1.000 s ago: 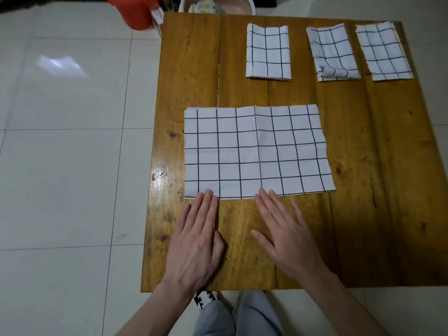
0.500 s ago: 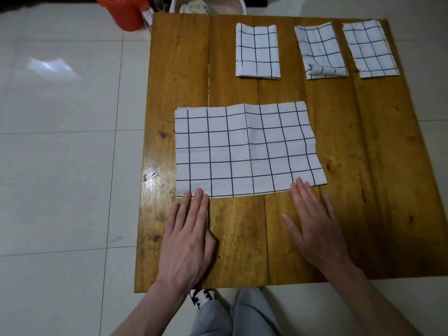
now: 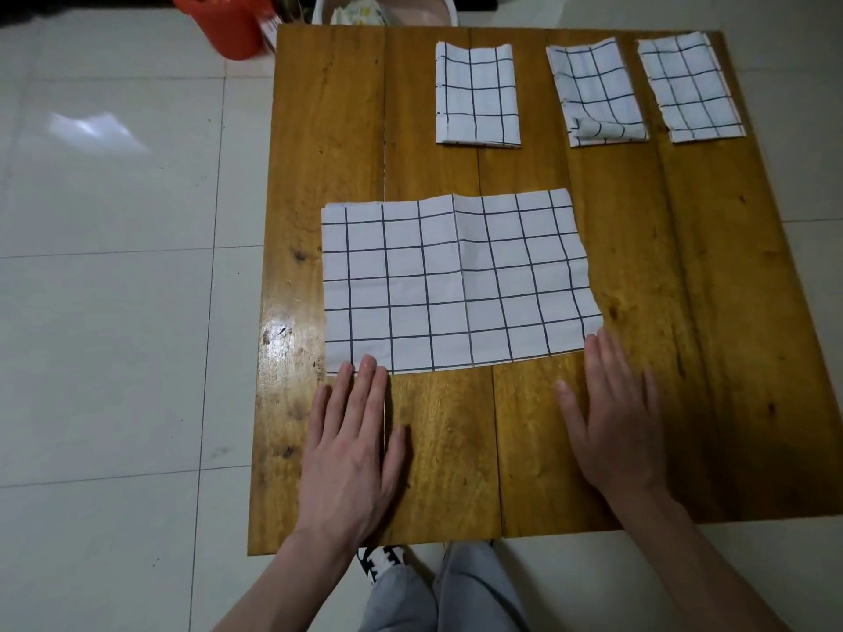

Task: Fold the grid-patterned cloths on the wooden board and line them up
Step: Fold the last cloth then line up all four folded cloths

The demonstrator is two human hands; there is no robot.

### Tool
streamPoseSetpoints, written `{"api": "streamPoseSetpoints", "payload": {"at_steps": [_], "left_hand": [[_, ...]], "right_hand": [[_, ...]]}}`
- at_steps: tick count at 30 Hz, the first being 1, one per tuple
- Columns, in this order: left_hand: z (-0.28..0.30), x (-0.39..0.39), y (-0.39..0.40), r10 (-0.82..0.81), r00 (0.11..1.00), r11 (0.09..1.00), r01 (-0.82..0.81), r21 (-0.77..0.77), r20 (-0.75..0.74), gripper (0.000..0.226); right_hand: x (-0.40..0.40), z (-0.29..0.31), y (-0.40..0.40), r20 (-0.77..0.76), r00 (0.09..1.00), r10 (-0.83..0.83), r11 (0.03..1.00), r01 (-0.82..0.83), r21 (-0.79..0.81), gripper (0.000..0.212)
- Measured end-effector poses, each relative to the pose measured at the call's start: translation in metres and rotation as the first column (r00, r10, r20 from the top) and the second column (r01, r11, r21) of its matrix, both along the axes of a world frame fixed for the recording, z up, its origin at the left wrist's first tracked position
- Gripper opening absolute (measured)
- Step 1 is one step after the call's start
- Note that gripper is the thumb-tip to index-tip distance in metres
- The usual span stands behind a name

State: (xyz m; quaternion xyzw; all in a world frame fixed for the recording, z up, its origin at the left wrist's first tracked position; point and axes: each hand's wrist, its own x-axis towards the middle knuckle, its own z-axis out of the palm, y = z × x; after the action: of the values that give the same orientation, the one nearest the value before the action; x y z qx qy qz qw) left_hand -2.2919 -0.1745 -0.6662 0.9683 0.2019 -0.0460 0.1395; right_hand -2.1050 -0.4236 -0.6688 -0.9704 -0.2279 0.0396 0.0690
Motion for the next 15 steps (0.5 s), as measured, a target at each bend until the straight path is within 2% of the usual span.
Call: {"api": "streamPoseSetpoints", "payload": {"at_steps": [9,12,15], "left_hand": [[0.007,0.012,0.000,0.024,1.000,1.000,-0.024,-0.001,-0.008,0.064],[0.011,0.022,-0.006,-0.016,1.000,1.000,0.016,-0.025,0.011,0.065],[0.015,0.043,-0.017,-0.135,0.990,0.988,0.138,-0.069,0.048,0.064]], "right_hand": [[-0.001,0.005,0.006,0.056,0.996,-0.075,0.995,0.079,-0.061,0.068],[0.002,0.008,0.009,0.038,0.994,-0.105,0.994,0.106,-0.010,0.065],[0.009,0.013,0.015,0.006,0.991,-0.133,0.983,0.132,0.124,0.060]]}}
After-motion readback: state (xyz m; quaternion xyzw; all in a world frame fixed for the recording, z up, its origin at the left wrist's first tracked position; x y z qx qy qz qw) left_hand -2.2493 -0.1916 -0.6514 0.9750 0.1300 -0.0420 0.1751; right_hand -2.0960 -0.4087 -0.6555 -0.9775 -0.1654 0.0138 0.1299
